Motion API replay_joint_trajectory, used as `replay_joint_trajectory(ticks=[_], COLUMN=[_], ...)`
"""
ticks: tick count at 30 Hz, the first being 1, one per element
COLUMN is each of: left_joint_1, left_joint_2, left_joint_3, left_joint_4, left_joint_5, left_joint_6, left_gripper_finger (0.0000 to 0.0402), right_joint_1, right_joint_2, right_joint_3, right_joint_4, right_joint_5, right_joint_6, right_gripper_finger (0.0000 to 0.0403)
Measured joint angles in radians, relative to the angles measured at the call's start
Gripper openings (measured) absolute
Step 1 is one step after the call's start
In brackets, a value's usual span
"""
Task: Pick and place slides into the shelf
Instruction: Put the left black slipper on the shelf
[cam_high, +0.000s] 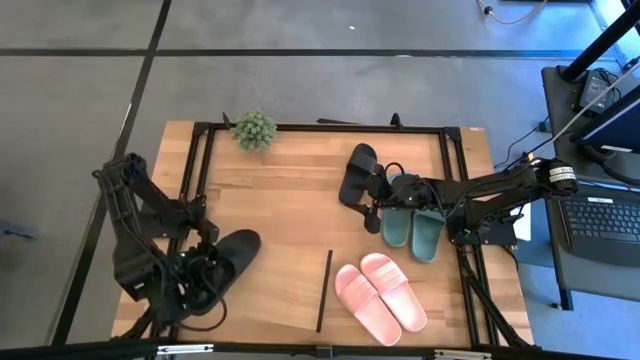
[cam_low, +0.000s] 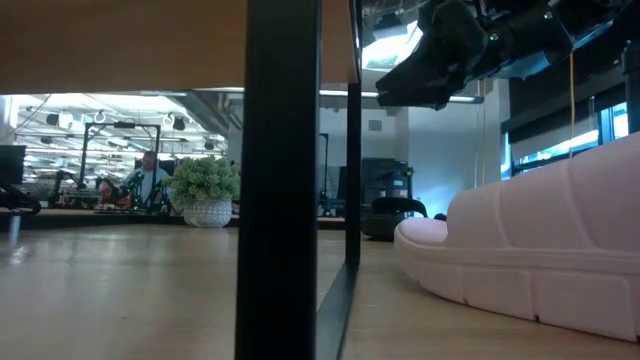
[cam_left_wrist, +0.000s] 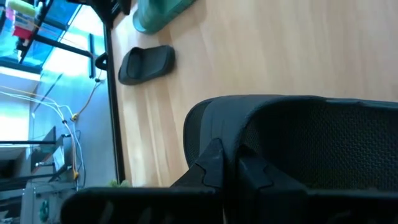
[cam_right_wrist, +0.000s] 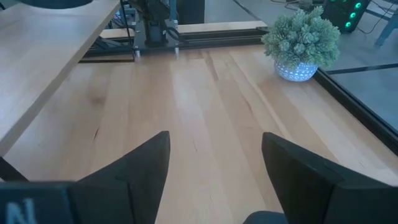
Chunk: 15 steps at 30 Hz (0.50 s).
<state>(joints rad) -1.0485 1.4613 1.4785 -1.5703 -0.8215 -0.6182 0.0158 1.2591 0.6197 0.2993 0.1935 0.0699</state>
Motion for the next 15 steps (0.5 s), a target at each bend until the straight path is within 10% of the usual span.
replay_joint_trajectory(ticks=[15], left_joint_1=[0.003], left_joint_2=[-0.088], left_joint_3=[-0.172], left_joint_4=[0.0], left_joint_5=[0.027], left_joint_6=[-0.066], left_gripper_finger=[0.0002], right_joint_1=[-0.001], right_joint_2=[0.0], right_joint_3=[0.0], right_joint_4=[0.0], right_joint_5=[0.0], right_joint_6=[-0.022], right_gripper_finger=[0.0255])
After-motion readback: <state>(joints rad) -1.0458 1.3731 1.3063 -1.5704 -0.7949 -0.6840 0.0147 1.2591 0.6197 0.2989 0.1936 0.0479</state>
